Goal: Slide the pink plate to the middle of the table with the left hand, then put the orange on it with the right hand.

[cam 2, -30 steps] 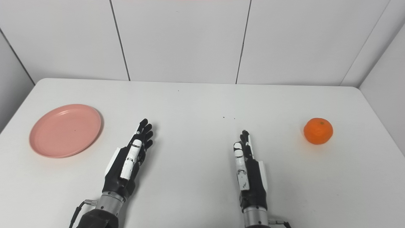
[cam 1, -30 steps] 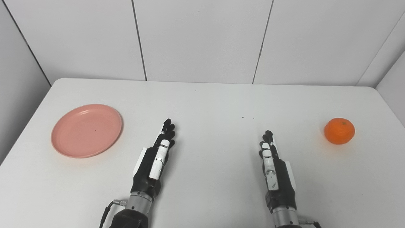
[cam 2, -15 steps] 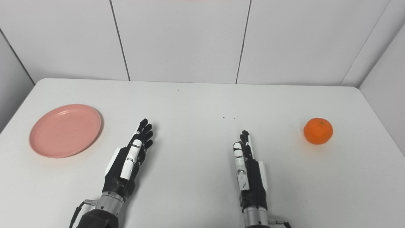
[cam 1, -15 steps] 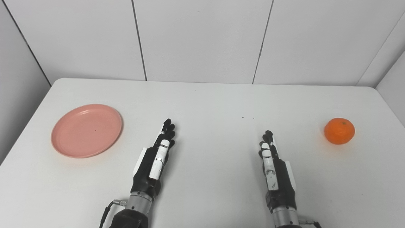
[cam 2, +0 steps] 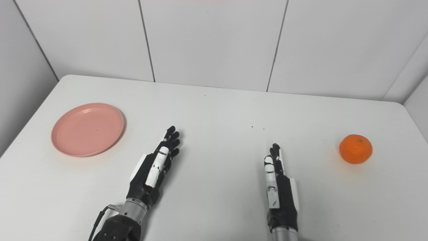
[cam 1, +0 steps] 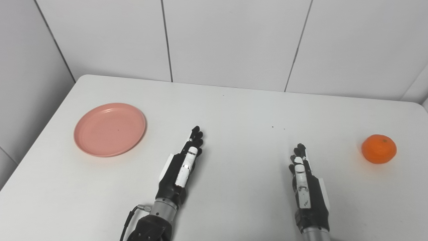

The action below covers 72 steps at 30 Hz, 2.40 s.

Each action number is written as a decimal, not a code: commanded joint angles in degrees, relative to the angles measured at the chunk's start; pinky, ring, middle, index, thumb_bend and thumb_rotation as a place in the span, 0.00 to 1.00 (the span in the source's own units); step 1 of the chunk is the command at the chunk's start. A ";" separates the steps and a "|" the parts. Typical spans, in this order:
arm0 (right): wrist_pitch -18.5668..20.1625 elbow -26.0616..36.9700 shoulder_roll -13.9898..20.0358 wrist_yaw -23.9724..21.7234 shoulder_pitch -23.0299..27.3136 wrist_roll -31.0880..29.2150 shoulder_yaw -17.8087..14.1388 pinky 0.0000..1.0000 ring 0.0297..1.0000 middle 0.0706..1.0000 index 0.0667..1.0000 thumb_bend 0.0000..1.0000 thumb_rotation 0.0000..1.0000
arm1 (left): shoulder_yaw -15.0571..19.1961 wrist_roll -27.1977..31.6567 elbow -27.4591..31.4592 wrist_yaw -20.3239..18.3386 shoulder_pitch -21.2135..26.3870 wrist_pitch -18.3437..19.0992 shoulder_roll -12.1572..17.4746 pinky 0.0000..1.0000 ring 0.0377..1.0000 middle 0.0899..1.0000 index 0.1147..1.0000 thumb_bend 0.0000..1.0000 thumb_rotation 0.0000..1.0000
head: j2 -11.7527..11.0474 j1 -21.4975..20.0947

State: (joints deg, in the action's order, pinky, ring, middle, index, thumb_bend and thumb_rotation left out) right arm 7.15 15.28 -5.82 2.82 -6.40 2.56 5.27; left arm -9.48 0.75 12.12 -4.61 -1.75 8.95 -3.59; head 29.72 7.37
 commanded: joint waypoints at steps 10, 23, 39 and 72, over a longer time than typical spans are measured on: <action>-7.06 -1.74 2.40 -2.29 0.13 -3.81 -2.00 1.00 1.00 1.00 1.00 0.23 1.00 | -2.44 -4.12 -2.74 3.05 0.59 -4.24 -4.03 0.97 0.99 1.00 0.99 0.34 1.00 | -3.15 4.55; -6.56 -1.22 2.67 -2.47 -0.15 -4.73 -2.04 1.00 1.00 1.00 1.00 0.20 1.00 | -3.29 -5.17 -3.43 3.63 0.26 -3.82 -4.53 0.97 0.99 0.99 0.98 0.34 1.00 | -3.59 5.53; -5.52 -0.31 2.46 -2.12 -0.40 -3.90 -1.61 1.00 1.00 1.00 1.00 0.18 1.00 | -3.10 -5.48 -3.02 3.75 0.45 -3.98 -4.19 0.97 0.98 1.00 0.99 0.35 1.00 | -3.15 5.23; -6.44 -1.22 2.79 -2.17 -0.06 -3.52 -1.79 1.00 1.00 1.00 1.00 0.19 1.00 | 2.74 -0.07 10.70 0.91 9.42 5.63 0.10 0.99 0.98 0.99 0.97 0.43 1.00 | -3.15 6.66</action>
State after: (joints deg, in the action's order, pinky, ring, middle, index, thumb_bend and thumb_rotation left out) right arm 2.76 13.20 -3.17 0.73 -6.85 -1.37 3.64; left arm -7.05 -0.20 20.64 -3.41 5.56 14.07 -3.36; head 26.54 14.06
